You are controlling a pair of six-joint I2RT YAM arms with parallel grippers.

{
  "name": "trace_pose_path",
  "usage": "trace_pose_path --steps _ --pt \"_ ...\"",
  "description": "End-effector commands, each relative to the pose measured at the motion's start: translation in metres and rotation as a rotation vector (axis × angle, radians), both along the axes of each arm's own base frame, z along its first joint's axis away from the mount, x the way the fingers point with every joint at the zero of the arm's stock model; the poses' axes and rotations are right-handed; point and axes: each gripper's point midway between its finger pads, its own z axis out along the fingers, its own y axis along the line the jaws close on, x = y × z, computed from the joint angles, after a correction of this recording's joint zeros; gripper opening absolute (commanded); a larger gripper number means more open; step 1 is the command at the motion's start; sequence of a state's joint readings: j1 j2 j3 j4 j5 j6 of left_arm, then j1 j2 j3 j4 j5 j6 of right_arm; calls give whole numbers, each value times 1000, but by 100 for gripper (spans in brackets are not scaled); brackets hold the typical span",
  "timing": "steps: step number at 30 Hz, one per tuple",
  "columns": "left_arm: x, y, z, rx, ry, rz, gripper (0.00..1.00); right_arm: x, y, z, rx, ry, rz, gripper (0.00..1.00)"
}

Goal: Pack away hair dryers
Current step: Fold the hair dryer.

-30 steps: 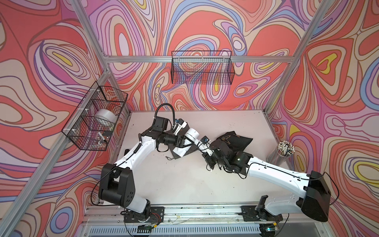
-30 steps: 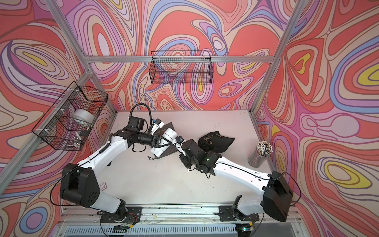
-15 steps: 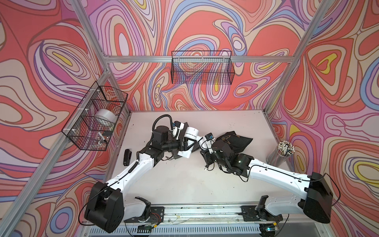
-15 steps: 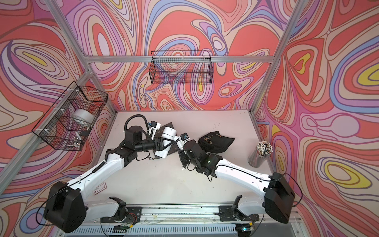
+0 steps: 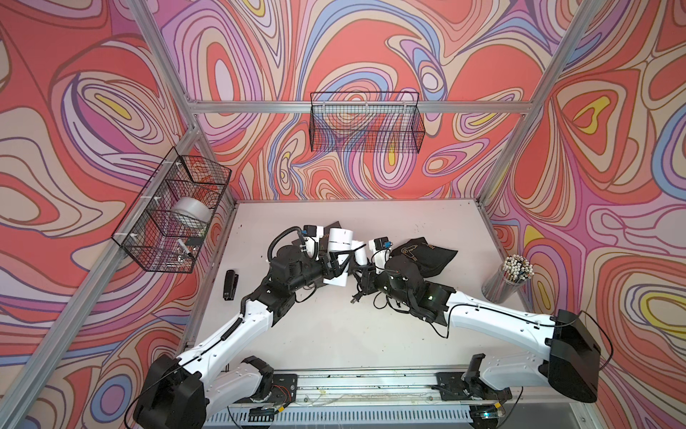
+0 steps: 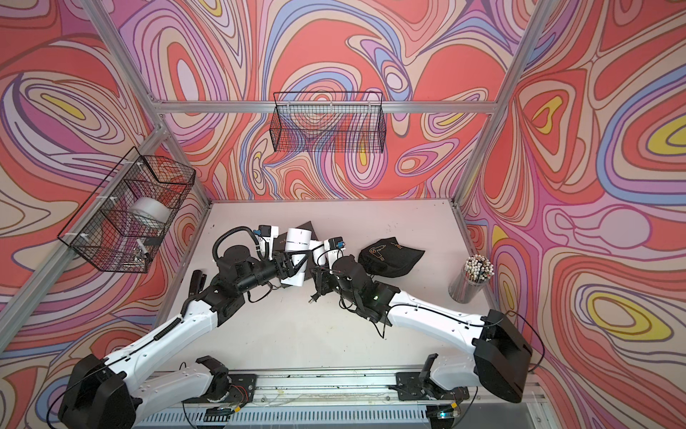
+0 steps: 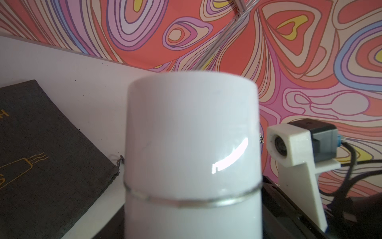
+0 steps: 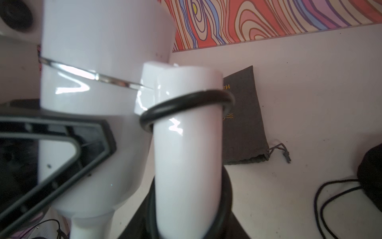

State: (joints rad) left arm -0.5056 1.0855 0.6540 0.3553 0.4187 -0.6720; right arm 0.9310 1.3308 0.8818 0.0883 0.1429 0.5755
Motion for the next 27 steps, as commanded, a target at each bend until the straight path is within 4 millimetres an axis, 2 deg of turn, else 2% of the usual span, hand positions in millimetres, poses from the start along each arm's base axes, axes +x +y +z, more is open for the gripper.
trace_pose_path --steps 1,5,10,14,16,18,21,24,27 --pt "-25 -20 -12 -19 48 -103 0 -8 25 127 482 -167 59 1" --pt "-25 -19 -13 -21 44 -89 0 -12 28 127 500 -155 68 1" --pt "-23 -16 -12 -34 48 -66 0 -11 22 110 488 -104 37 1" --pt "-22 -17 -14 -47 59 -62 0 -13 27 100 473 -76 53 5" --pt "-22 -16 -13 -43 53 -58 0 -12 27 90 413 -58 47 14" --pt "-22 -13 -11 -21 49 -50 0 -10 23 74 331 -31 26 26" --pt "-24 -8 -7 34 44 -39 0 -13 8 49 209 20 -17 45" --pt "-24 0 2 56 36 -23 0 -20 -9 28 115 54 -38 55" --pt "-22 6 17 55 15 -10 0 -30 -20 18 78 71 -26 64"
